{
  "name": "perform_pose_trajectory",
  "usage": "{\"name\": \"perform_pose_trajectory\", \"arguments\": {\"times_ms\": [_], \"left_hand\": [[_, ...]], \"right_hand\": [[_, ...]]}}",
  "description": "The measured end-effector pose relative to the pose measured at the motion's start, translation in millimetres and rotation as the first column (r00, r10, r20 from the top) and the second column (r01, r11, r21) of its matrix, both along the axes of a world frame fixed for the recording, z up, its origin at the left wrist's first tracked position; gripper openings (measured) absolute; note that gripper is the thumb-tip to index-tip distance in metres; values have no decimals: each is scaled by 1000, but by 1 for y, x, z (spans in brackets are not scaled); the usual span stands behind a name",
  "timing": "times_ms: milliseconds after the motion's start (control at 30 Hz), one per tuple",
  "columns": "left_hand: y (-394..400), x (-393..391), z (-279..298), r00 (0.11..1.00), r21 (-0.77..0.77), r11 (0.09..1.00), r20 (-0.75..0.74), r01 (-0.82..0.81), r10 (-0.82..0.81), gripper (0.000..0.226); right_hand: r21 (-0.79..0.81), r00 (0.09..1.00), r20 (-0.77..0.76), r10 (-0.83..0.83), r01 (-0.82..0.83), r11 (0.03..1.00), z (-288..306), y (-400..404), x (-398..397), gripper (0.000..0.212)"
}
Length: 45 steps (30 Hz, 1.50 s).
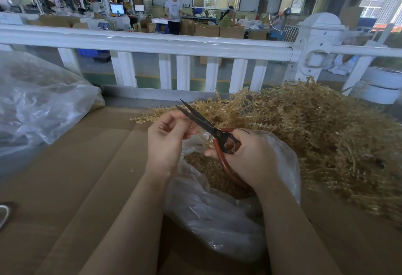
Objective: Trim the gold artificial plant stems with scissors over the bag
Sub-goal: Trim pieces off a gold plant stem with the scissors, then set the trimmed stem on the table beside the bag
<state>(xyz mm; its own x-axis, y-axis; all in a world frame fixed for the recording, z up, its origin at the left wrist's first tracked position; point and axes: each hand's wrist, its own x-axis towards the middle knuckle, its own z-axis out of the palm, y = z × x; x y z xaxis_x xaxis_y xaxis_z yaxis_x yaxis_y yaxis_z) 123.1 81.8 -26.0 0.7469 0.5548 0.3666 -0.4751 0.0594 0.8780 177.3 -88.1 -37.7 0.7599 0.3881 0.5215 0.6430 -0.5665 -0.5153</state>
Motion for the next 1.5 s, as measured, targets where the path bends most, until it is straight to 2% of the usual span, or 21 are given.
{"name": "perform_pose_trajectory", "arguments": {"times_ms": [167,300,600,733,1067,1233,1400,1500], "left_hand": [[-3,0,1,997,84,994,17,-70,69,12],[-3,-1,1,996,163,983,21,-87,84,21],[-1,0,-1,998,161,985,31,-64,59,20],[-1,0,-1,998,157,986,44,-55,49,14],[1,2,-3,997,136,990,67,-43,34,21],[1,3,-3,997,137,990,72,-44,35,18],[5,1,-2,997,11,998,39,-65,64,19],[13,-2,6,995,-239,969,62,-58,74,20]], "right_hand": [[-31,1000,19,-24,24,999,0,-1,0,56],[-8,1000,14,-18,18,1000,0,-1,0,55],[38,1000,27,-17,16,999,-1,1,-1,57],[45,999,39,-17,16,999,-2,1,0,47],[55,998,61,-8,4,998,-4,1,1,60],[58,999,37,-7,5,998,-4,1,1,54],[92,1000,-13,-10,11,996,-3,1,-2,49],[96,998,-55,-32,37,995,-4,1,-1,49]]}}
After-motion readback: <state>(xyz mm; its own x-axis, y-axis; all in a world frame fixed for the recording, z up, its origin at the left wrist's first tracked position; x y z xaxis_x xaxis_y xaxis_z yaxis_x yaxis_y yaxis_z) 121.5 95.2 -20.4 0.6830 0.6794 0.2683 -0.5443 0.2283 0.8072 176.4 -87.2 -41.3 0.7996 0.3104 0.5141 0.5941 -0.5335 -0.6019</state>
